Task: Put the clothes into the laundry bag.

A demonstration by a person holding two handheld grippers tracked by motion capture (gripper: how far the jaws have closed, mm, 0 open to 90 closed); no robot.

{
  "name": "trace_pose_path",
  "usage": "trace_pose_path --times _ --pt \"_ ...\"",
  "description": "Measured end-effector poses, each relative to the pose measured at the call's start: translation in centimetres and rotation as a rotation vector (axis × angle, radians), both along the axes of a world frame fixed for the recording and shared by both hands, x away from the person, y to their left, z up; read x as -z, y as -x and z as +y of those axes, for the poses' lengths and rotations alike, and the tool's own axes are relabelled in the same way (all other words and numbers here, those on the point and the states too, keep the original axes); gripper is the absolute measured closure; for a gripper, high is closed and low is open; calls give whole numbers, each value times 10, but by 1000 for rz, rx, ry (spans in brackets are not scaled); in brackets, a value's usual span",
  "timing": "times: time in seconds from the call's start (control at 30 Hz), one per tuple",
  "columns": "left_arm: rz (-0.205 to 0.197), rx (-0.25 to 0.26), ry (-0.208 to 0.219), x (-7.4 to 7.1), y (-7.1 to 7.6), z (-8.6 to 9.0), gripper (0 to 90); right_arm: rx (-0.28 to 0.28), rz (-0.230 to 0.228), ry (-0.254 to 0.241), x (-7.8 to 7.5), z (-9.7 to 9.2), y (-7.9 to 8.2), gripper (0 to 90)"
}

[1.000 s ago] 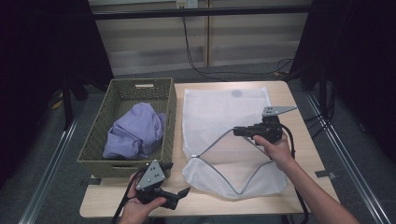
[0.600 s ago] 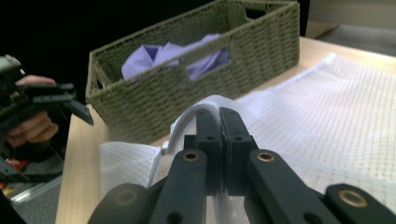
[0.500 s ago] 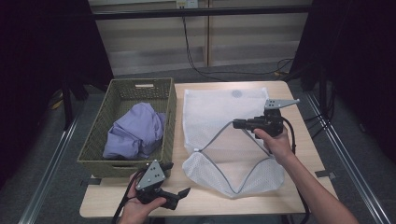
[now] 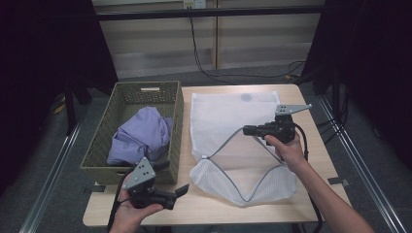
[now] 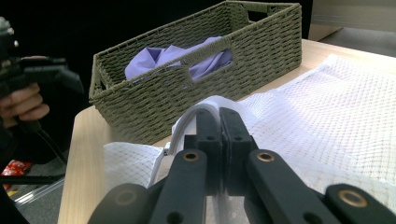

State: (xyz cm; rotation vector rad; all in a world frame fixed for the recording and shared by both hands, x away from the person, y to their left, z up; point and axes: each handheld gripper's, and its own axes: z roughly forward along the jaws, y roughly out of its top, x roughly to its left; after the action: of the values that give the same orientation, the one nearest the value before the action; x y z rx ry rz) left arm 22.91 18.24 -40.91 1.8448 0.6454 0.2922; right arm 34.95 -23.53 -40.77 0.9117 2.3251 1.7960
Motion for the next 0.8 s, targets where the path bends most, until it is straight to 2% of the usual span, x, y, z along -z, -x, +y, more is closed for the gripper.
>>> trace_pose_path --times 0.03,0.1,0.13,0.17,0.2,0.3,0.37,0.4,0.43,0.53,0.6,0.67,0.77,0.8 --pt "-7 -5 14 -3 -3 3 34 -1 0 -2 0 0 0 885" --pt "-52 -57 -25 -8 -5 8 36 -1 2 0 0 1 0 885" --pt "-56 -74 -28 -10 -6 11 36 -1 0 0 0 1 0 884" --pt "-61 -68 -28 -11 -7 14 36 -2 0 0 0 1 0 884" --pt "-57 -84 -36 -13 -8 17 39 -2 -1 0 0 1 0 884" --pt "-55 -112 -22 -18 -13 28 39 4 4 2 0 1 0 884" --pt "-53 -125 -31 -20 -20 36 39 0 2 5 1 1 0 884" --pt "-48 -152 -50 -21 -25 39 43 0 2 4 1 1 0 884" --pt "-38 -153 -52 -21 -30 43 43 -2 2 4 1 2 0 884" --pt "24 -208 -50 -23 -46 55 63 -6 -2 3 0 2 1 884" --pt "23 -211 -41 -24 -49 58 63 -5 -3 5 0 2 1 884" --pt "-4 -199 -45 -30 -57 66 62 -3 1 -1 0 1 1 884" --pt "4 -203 -35 -34 -70 73 46 0 4 0 2 1 1 884" --pt "4 -210 -46 -35 -71 74 45 -2 4 0 2 1 1 884"
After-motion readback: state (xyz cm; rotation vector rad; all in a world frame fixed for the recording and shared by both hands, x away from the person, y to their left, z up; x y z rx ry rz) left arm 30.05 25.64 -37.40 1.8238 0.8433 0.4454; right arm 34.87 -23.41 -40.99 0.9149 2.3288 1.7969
